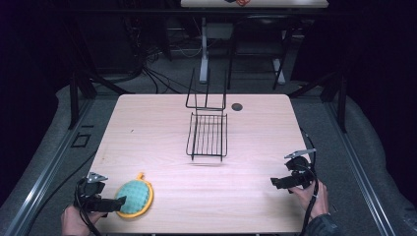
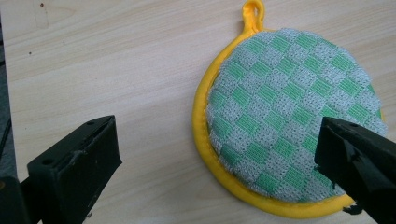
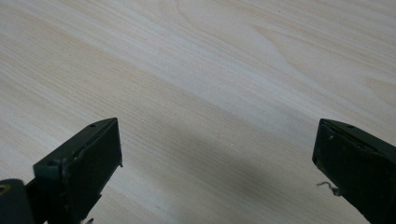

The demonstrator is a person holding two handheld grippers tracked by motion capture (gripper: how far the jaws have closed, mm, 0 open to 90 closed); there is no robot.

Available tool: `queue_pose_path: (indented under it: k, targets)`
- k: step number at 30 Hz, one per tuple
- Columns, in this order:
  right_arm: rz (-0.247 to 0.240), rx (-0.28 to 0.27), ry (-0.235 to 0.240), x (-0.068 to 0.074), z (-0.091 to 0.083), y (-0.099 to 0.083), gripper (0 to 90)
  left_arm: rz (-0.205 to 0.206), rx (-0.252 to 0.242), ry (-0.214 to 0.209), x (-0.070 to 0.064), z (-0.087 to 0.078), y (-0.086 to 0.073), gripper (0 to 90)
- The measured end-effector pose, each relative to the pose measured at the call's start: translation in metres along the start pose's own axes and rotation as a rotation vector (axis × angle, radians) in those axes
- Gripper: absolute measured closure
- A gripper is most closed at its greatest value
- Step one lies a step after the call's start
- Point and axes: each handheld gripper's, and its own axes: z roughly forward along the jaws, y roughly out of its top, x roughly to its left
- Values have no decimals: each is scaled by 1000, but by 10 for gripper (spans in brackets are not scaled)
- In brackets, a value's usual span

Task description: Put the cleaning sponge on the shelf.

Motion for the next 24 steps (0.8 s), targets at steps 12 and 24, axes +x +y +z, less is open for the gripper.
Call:
queue_pose_path:
  k: [12, 24]
  targets:
    - [-39, 13, 12, 6, 4, 2, 30, -12, 15, -22, -2, 7, 3, 1]
    - [-57, 18, 21, 7, 4, 3, 23, -37, 25, -19, -1, 13, 7, 89]
